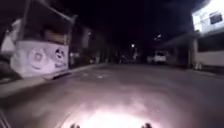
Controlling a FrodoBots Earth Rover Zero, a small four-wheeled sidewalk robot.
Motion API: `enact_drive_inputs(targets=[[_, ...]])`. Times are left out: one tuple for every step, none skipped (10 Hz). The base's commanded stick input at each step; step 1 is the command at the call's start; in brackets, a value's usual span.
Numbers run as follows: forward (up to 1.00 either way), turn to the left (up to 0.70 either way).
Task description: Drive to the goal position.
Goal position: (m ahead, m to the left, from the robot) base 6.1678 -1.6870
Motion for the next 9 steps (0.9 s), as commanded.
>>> enact_drive_inputs(targets=[[0.85,0.00],[0.85,-0.08],[0.85,-0.34],[0.85,-0.31],[0.85,-0.10],[0.85,0.00],[0.85,0.00],[0.85,0.00],[0.85,0.00]])
